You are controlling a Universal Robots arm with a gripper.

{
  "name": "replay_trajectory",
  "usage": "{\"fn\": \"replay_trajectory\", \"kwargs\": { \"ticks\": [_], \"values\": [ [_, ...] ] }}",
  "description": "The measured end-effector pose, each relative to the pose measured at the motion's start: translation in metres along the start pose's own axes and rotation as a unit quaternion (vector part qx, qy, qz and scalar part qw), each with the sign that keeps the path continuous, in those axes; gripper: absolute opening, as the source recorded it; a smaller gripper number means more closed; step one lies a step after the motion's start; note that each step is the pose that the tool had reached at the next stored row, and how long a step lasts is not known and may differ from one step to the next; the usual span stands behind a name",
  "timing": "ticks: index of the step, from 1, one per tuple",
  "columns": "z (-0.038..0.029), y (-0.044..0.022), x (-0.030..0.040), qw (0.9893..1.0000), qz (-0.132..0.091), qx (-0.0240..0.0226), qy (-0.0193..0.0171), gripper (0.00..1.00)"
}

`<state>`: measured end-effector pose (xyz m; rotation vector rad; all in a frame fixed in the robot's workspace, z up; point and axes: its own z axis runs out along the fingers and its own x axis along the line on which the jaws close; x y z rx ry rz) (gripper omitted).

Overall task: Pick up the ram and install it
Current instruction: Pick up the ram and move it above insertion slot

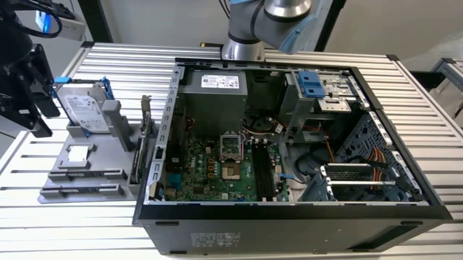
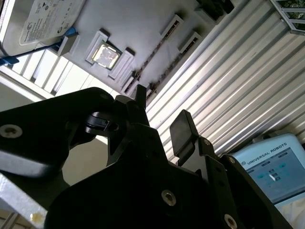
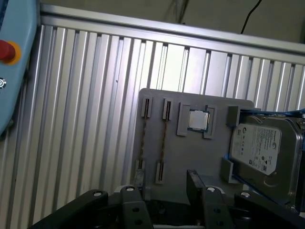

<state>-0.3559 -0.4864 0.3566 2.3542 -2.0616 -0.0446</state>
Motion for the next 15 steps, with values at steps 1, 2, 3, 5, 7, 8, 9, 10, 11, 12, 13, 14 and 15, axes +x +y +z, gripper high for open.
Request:
{"fn": "replay_trajectory", "kwargs": {
  "ticks": [1, 2, 3, 5, 7, 8, 9, 10, 11, 12, 13, 14, 15],
  "values": [
    [0.0003, 0.0, 0.0, 1.0, 0.0, 0.0, 0.0, 1.0],
    [0.0006, 0.0, 0.0, 1.0, 0.0, 0.0, 0.0, 1.0],
    [0.0009, 0.0, 0.0, 1.0, 0.0, 0.0, 0.0, 1.0],
    [0.0015, 0.0, 0.0, 1.0, 0.0, 0.0, 0.0, 1.0],
    [0.0023, 0.0, 0.0, 1.0, 0.0, 0.0, 0.0, 1.0],
    [0.0027, -0.0001, 0.0, 1.0, 0.0, 0.0, 0.0, 1.0],
    [0.0031, -0.0001, 0.0, 1.0, 0.0, 0.0, 0.0, 1.0],
    [0.0035, -0.0001, 0.0, 1.0, 0.0, 0.0, 0.0, 1.0],
    [0.0038, -0.0001, 0.0, 1.0, 0.0, 0.0, 0.0, 1.0],
    [0.0041, -0.0001, 0.0001, 1.0, 0.0, -0.0001, 0.0001, 1.0],
    [0.0044, -0.0001, 0.0001, 1.0, 0.0, 0.0, 0.0001, 1.0],
    [0.0046, -0.0001, 0.0001, 1.0, 0.0, 0.0, 0.0, 1.0],
    [0.0048, -0.0001, 0.0001, 1.0, 0.0, 0.0, 0.0001, 1.0]
  ]
}}
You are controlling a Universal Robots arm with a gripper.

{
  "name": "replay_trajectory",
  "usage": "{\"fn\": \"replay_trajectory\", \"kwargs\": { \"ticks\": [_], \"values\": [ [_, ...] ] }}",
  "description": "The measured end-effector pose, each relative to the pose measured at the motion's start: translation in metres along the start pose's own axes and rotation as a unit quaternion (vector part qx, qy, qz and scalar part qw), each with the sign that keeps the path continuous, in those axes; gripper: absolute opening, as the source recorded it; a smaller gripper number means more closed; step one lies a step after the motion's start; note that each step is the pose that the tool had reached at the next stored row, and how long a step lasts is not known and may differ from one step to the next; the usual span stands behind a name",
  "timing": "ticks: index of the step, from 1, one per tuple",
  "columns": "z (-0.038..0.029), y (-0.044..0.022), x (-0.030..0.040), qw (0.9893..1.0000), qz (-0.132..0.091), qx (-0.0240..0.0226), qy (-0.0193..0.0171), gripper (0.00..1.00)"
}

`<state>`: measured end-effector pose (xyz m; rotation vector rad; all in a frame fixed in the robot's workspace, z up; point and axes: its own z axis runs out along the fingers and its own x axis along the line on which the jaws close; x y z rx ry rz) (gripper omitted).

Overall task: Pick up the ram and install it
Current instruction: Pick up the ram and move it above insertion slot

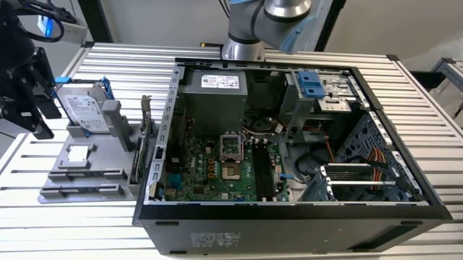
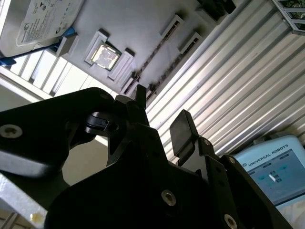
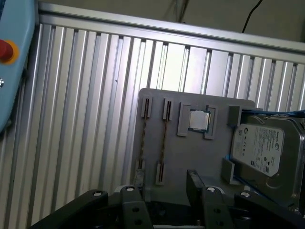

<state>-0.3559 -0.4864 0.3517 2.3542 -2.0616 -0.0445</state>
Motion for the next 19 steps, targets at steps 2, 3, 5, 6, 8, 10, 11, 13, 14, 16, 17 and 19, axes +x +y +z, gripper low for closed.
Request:
{"fn": "replay_trajectory", "kwargs": {
  "ticks": [2, 3, 5, 6, 8, 10, 11, 13, 14, 16, 17, 19],
  "values": [
    [0.0003, 0.0, 0.0, 1.0, 0.0, -0.0001, 0.0, 1.0],
    [0.0005, 0.0, 0.0, 1.0, 0.0, -0.0001, 0.0, 1.0],
    [0.0008, 0.0, 0.0, 1.0, 0.0, 0.0, 0.0001, 1.0],
    [0.0011, 0.0, 0.0, 1.0, 0.0, 0.0, 0.0001, 1.0],
    [0.0017, -0.0001, 0.0, 1.0, 0.0, 0.0, 0.0001, 1.0],
    [0.0021, 0.0, 0.0, 1.0, 0.0, 0.0, 0.0001, 1.0],
    [0.0023, -0.0001, 0.0, 1.0, 0.0, 0.0, 0.0001, 1.0],
    [0.0028, -0.0001, 0.0, 1.0, 0.0, 0.0, 0.0001, 1.0],
    [0.003, -0.0001, 0.0, 1.0, 0.0, 0.0, 0.0001, 1.0],
    [0.0034, -0.0001, 0.0, 1.0, 0.0, 0.0, 0.0001, 1.0],
    [0.0036, -0.0001, 0.0, 1.0, 0.0, 0.0, 0.0001, 1.0],
    [0.0039, -0.0001, 0.0, 1.0, 0.0, -0.0001, 0.0001, 1.0]
  ]
}}
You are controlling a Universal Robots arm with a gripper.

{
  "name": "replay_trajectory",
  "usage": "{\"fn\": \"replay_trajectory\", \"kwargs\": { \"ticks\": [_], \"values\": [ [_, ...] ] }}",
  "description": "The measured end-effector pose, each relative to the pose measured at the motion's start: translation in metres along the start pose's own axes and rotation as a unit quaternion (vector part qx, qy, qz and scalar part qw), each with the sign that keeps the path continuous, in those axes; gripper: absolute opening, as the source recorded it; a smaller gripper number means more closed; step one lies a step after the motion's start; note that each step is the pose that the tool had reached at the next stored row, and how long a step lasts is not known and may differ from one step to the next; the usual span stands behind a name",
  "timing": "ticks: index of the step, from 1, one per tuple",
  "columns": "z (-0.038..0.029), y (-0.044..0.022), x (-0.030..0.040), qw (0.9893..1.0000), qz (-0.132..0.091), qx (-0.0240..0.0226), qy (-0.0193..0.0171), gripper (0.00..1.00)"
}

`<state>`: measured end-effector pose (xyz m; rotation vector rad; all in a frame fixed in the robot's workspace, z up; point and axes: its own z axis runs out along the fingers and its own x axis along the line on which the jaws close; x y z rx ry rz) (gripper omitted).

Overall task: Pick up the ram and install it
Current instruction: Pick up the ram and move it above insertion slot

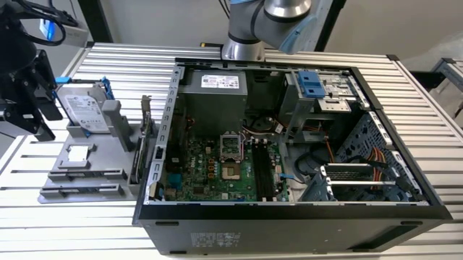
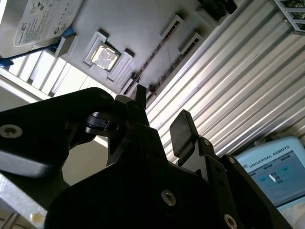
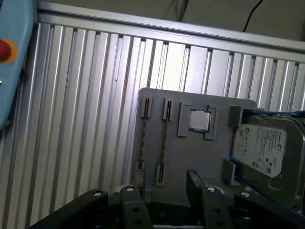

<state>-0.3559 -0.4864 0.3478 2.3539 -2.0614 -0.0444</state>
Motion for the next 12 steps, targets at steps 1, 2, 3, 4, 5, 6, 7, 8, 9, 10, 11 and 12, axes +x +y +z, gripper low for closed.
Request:
{"fn": "replay_trajectory", "kwargs": {
  "ticks": [1, 2, 3, 4, 5, 6, 7, 8, 9, 10, 11, 12],
  "values": [
    [0.0002, 0.0, 0.0, 1.0, 0.0, 0.0, 0.0, 1.0],
    [0.0004, 0.0, 0.0, 1.0, 0.0, 0.0, 0.0, 1.0],
    [0.002, -0.0001, 0.0, 1.0, 0.0, 0.0, 0.0, 1.0],
    [0.0032, -0.0001, 0.0, 1.0, 0.0, -0.0007, -0.0001, 1.0],
    [0.0034, -0.0001, 0.0, 1.0, 0.0, -0.0007, -0.0001, 1.0],
    [0.0035, -0.0001, 0.0, 1.0, 0.0, -0.0007, -0.0001, 1.0],
    [0.0037, -0.0002, 0.0001, 1.0, 0.0, -0.0008, -0.0001, 1.0],
    [0.0039, -0.0002, 0.0001, 1.0, 0.0, -0.0008, -0.0002, 1.0],
    [0.004, -0.0002, 0.0001, 1.0, 0.0, -0.0008, -0.0001, 1.0],
    [0.0042, -0.0002, 0.0001, 1.0, 0.0, -0.0009, -0.0002, 1.0],
    [0.0044, -0.0002, 0.0001, 1.0, 0.0, -0.0009, -0.0001, 1.0],
    [0.0046, -0.0001, 0.0, 1.0, 0.0, -0.001, -0.0001, 1.0]
  ]
}}
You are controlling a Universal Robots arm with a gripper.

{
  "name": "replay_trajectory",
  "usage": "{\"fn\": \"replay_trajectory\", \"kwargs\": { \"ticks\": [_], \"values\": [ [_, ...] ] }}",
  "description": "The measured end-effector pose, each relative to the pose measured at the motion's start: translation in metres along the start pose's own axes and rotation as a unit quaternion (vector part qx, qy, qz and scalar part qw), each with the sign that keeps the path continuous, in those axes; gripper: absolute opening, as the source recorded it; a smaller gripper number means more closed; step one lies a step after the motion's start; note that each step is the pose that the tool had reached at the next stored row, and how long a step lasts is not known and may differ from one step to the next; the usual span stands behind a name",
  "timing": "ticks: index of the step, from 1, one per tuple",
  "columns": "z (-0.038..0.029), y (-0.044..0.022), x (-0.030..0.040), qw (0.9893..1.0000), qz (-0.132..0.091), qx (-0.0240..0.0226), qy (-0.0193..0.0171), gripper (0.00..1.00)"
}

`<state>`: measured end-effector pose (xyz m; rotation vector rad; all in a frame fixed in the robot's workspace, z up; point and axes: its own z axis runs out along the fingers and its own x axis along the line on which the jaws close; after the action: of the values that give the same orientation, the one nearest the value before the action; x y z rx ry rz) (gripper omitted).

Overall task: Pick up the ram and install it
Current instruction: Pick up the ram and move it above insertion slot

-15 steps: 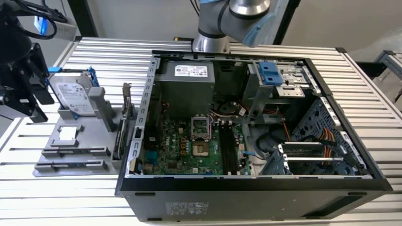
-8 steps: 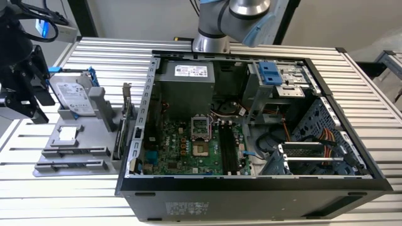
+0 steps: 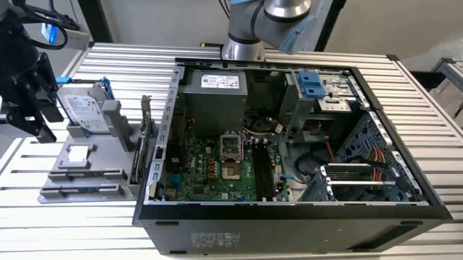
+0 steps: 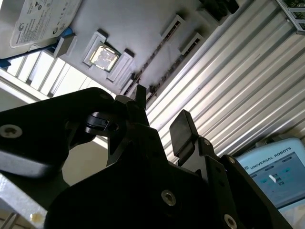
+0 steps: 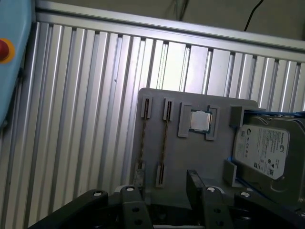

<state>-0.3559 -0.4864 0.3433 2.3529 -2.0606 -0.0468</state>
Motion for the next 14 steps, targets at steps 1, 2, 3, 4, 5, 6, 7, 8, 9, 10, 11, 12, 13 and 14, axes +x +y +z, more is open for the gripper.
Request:
{"fn": "replay_trajectory", "kwargs": {
  "ticks": [1, 2, 3, 4, 5, 6, 7, 8, 9, 10, 11, 12, 13, 14],
  "values": [
    [0.0002, 0.0, 0.0, 1.0, 0.0, -0.0001, 0.0, 1.0],
    [0.0004, 0.0, 0.0, 1.0, 0.0, -0.0001, 0.0, 1.0],
    [0.0006, 0.0, 0.0, 1.0, 0.0, -0.0001, -0.0001, 1.0],
    [0.0008, 0.0, 0.0, 1.0, 0.0, -0.0002, 0.0, 1.0],
    [0.0009, 0.0, 0.0, 1.0, 0.0, -0.0002, 0.0, 1.0],
    [0.0011, 0.0, 0.0, 1.0, 0.0, -0.0003, -0.0001, 1.0],
    [0.0013, 0.0, 0.0, 1.0, 0.0, -0.0003, -0.0001, 1.0],
    [0.0015, 0.0, 0.0, 1.0, 0.0, -0.0004, -0.0001, 1.0],
    [0.0017, 0.0, 0.0, 1.0, 0.0, -0.0004, -0.0001, 1.0],
    [0.0019, -0.0001, 0.0, 1.0, 0.0, -0.0004, -0.0001, 1.0],
    [0.002, -0.0002, 0.0001, 1.0, 0.0, -0.0005, -0.0001, 1.0],
    [0.0022, -0.0001, 0.0001, 1.0, 0.0, -0.0005, -0.0001, 1.0],
    [0.0023, -0.0001, 0.0001, 1.0, 0.0, -0.0005, -0.0001, 1.0],
    [0.0025, -0.0002, 0.0001, 1.0, 0.0, -0.0005, -0.0001, 1.0]
  ]
}}
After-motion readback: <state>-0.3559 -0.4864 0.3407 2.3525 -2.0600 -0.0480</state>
